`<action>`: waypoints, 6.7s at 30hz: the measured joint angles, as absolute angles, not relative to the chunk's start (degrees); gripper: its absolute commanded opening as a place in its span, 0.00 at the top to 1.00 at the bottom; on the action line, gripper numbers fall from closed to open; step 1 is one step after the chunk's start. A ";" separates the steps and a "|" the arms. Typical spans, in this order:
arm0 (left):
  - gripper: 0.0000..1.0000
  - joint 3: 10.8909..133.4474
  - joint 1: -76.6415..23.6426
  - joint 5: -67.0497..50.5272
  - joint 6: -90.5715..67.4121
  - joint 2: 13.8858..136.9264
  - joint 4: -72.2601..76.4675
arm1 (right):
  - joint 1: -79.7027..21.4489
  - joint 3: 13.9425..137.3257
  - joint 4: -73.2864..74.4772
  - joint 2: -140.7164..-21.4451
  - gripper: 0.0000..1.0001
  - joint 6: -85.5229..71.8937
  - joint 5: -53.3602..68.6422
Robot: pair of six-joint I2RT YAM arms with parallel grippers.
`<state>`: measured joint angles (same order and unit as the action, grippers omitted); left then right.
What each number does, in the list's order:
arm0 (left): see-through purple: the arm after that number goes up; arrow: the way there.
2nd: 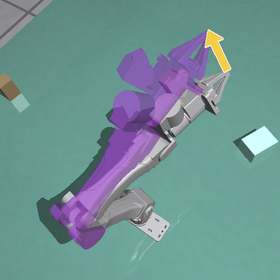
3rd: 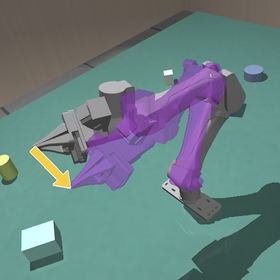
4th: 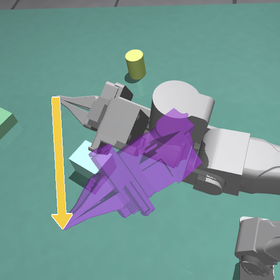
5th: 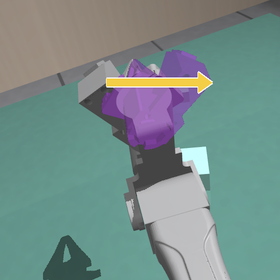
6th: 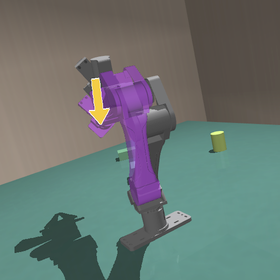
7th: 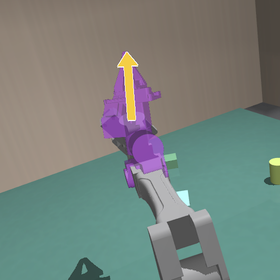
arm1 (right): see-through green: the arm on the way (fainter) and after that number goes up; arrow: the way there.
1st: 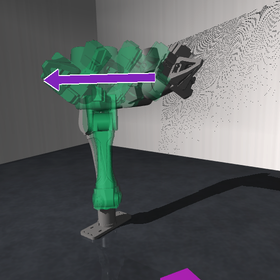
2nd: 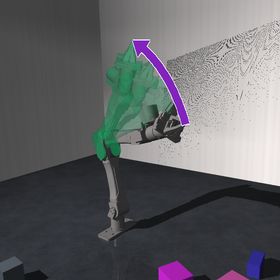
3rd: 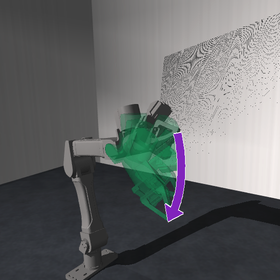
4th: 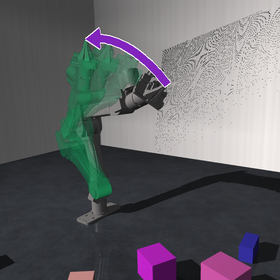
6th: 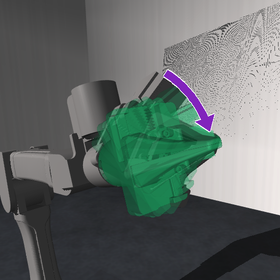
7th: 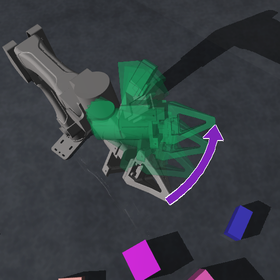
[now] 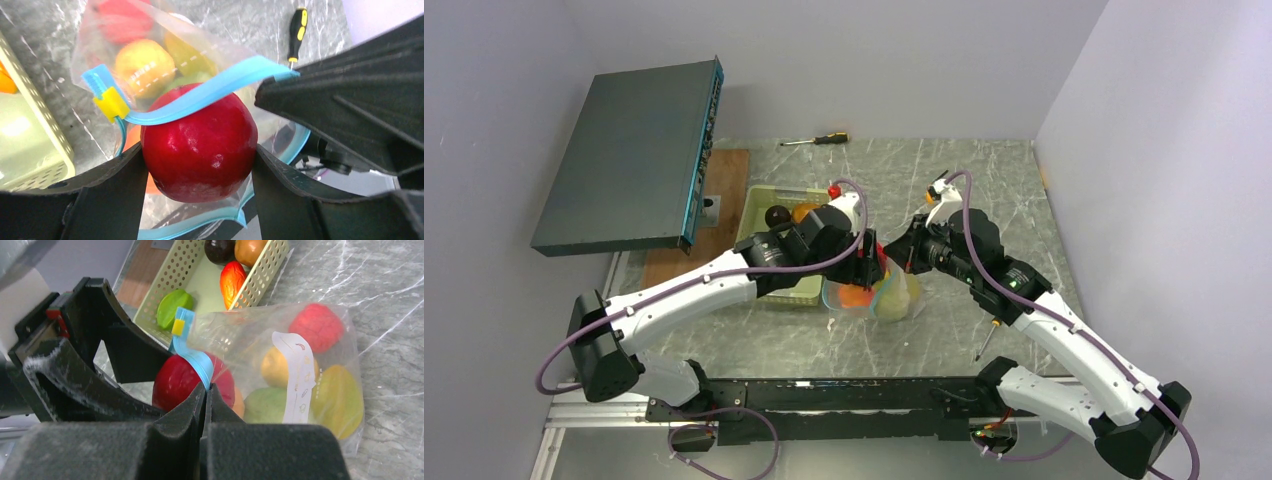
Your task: Place the food in the zip-top bag and seal the zipper
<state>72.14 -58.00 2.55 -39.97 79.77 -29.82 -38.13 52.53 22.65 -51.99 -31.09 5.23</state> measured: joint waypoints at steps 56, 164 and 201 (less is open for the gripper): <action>0.00 60.64 -44.58 25.41 -36.64 68.60 -52.12 | -38.13 50.94 20.88 -52.86 1.00 -29.89 2.66; 0.44 59.48 -48.84 -25.74 -38.68 72.07 -18.26 | -38.13 50.15 20.78 -52.47 1.00 -29.19 3.01; 0.54 51.37 -48.84 -5.98 -41.43 64.29 -22.65 | -38.17 50.24 22.63 -51.59 1.00 -29.12 3.03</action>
<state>51.37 -48.84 -5.98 -41.43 64.29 -22.65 -38.17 50.24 22.63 -51.59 -29.12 3.03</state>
